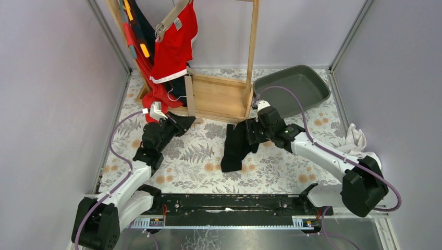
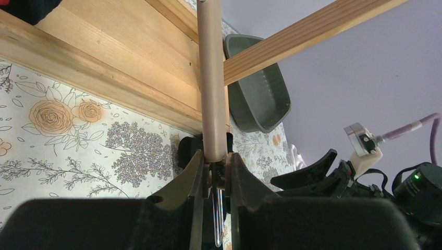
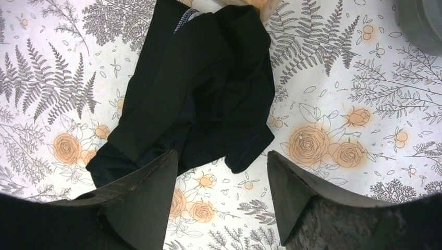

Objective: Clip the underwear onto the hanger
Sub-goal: Adjust the underwear at the center of the board.

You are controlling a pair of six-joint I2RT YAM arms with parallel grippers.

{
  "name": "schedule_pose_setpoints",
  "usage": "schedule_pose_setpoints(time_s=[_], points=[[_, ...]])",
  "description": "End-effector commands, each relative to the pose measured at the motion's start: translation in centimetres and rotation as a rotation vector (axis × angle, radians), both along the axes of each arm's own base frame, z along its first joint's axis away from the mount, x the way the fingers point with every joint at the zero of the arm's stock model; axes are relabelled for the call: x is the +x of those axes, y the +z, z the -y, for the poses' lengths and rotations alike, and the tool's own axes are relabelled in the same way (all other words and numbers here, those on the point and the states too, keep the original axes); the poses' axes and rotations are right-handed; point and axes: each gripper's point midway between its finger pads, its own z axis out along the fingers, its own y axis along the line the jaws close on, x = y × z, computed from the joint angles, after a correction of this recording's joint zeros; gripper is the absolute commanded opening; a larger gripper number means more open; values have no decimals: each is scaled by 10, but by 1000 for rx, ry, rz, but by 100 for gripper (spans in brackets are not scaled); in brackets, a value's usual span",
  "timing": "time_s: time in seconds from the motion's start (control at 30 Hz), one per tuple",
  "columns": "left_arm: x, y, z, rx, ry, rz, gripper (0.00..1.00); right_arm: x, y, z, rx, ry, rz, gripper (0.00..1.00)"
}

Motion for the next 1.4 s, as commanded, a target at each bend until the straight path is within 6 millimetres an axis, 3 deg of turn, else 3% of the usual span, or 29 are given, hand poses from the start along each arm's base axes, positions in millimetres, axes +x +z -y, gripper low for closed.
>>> schedule_pose_setpoints(time_s=[0.0, 0.23, 0.5, 0.97, 1.37], points=[[4, 10, -2, 4, 10, 50, 0, -4, 18, -8, 42, 52, 86, 69], [5, 9, 0, -6, -1, 48, 0, -18, -6, -47, 165, 103, 3, 65], [3, 10, 8, -50, -41, 63, 0, -24, -21, -70, 286, 82, -78, 65], [-2, 8, 9, -55, -55, 64, 0, -30, -44, -82, 410, -39, -198, 62], [-4, 9, 11, -59, -66, 69, 0, -21, -52, -70, 456, -183, -153, 64]])
